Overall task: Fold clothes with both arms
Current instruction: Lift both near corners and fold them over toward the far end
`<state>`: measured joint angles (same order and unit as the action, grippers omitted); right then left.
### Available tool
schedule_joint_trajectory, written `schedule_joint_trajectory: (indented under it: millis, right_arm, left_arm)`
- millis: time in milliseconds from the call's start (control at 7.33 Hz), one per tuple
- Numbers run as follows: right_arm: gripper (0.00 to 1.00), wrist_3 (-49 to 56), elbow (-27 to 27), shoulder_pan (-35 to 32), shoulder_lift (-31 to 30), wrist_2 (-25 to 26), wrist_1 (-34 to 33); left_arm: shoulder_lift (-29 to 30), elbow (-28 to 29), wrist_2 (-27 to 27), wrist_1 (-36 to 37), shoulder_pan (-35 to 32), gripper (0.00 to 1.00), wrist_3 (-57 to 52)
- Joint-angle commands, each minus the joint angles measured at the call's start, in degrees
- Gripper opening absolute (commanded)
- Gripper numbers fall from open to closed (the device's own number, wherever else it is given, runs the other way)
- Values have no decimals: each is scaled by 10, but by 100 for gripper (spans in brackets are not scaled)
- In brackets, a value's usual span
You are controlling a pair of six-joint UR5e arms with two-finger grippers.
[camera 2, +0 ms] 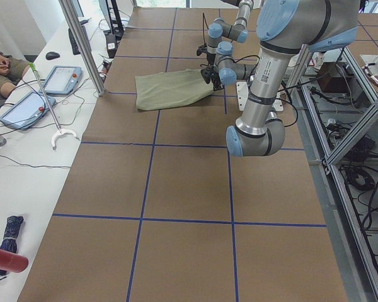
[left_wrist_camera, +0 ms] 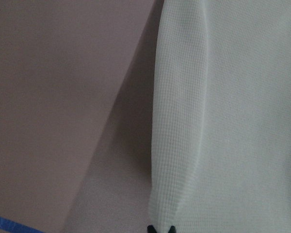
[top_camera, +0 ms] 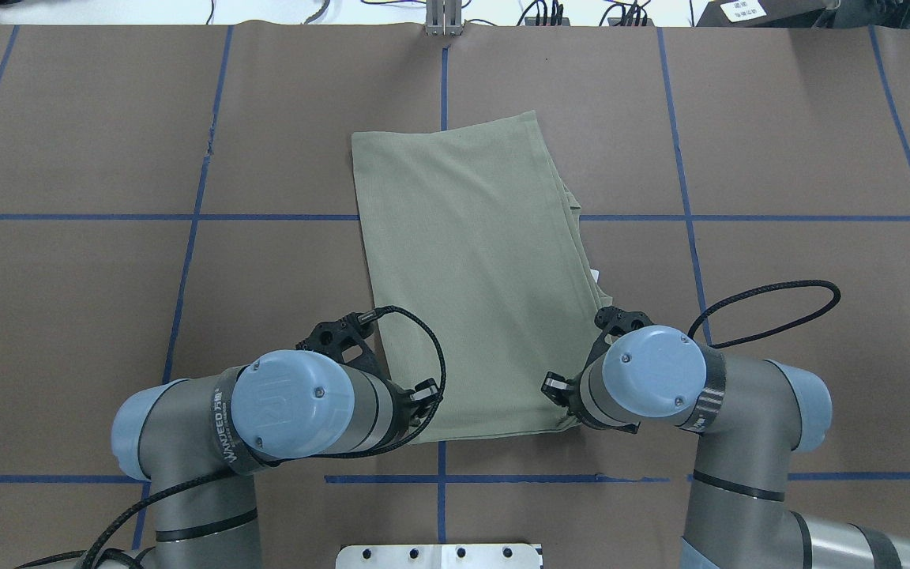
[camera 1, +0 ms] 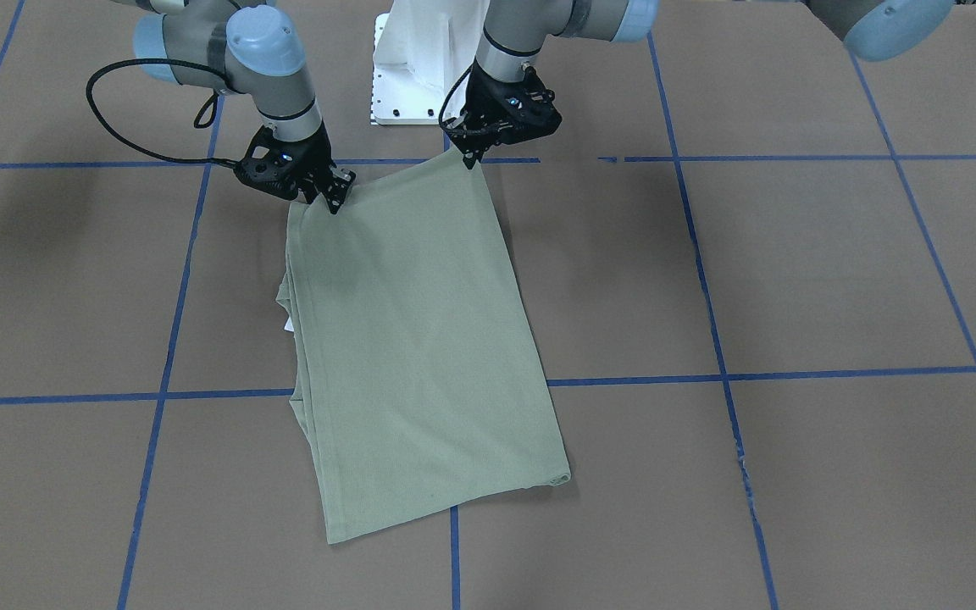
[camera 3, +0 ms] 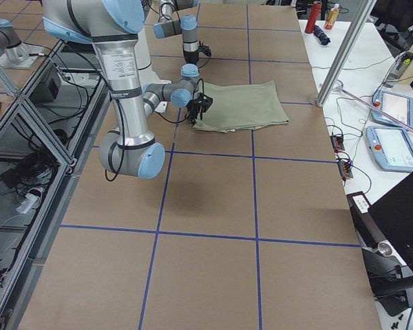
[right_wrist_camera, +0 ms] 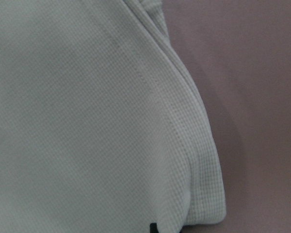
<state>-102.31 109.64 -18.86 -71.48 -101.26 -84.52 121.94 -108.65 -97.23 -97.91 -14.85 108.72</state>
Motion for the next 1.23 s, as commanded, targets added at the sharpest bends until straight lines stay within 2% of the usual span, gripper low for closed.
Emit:
schedule_joint_trajectory:
  millis: [0, 273, 409, 545, 955, 1091]
  right_arm:
    - [0, -2, 15, -6, 18, -2, -17]
    - [0, -3, 17, -7, 20, -8, -16]
    - [0, -3, 24, -7, 20, -35, -16]
    - [0, -4, 58, -10, 6, -73, -17]
    - [0, -25, 138, 14, -7, -177, -18]
    - [0, -60, 170, 38, -11, -182, -18]
  left_arm:
    - [0, -1, -1, 0, 0, 0, 0]
    - [-4, -4, -1, 1, 0, 0, -3]
    - [-8, -12, -1, 4, -1, 0, -4]
    - [-6, -30, -1, 36, 2, 0, -4]
    - [-18, -142, -1, 162, 60, 0, -1]
    - [-28, -171, 0, 169, 84, 0, 6]
